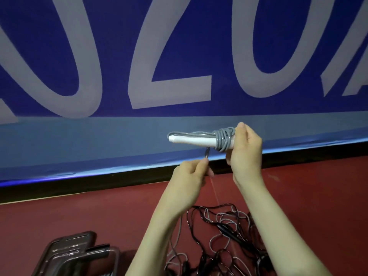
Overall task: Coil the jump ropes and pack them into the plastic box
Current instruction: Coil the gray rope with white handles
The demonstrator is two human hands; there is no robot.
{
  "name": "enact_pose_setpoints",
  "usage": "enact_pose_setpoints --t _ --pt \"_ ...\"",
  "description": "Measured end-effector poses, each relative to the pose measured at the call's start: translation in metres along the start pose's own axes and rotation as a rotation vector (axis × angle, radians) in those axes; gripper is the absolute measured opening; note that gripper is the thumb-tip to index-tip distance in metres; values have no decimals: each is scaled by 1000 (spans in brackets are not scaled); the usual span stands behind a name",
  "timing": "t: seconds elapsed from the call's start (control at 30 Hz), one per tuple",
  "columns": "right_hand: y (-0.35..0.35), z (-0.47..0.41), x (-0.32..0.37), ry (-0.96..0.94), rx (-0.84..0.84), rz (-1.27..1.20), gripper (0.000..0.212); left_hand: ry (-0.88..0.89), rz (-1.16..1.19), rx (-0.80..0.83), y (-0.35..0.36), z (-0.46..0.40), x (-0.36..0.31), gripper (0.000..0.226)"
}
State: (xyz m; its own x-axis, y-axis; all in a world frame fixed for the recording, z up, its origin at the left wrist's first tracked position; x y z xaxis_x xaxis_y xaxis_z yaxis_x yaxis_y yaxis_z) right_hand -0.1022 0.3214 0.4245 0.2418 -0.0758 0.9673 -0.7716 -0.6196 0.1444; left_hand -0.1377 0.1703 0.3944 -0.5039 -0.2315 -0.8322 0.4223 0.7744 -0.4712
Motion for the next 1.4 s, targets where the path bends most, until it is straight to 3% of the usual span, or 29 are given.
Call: enact_pose_setpoints --t 0.13,0.27,0.5,0.77,0.9,1.17,1.3,1.4 --pt "-5 4 5 -133 -73 192 44 148 -411 79 6 -1 -16 37" --pt "-8 9 20 -260 -76 307 37 211 -521 68 4 -3 -29 41" --pt "-22 12 44 -391 -90 376 38 308 -645 -128 -7 0 -64 28" --pt "-31 13 60 -382 -42 378 42 423 -638 -247 -15 6 -94 26" --pt "-31 17 72 -352 95 385 43 561 -614 -355 -22 16 -119 28" --pt "-26 36 90 -394 400 674 41 435 -365 -233 -29 22 -116 32" --pt "-27 46 98 -346 521 628 40 395 -291 -200 -41 30 -116 45" --pt "-25 62 109 -260 627 464 39 395 -128 -106 -42 40 -125 30"
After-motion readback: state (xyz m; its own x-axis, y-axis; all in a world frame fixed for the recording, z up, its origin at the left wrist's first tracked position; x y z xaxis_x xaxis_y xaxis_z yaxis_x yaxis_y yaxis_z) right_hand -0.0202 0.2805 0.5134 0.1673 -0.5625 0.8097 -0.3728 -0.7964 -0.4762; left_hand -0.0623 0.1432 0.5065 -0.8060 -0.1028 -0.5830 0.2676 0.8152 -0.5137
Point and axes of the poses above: each hand's wrist, its own z-axis away from the middle knuckle, its own y-axis out of the palm, x = y × z, the point moved 9 cm from there along -z, towards the middle knuckle, and after that the axes turned 12 degrees about y, right-handed, at the moved point
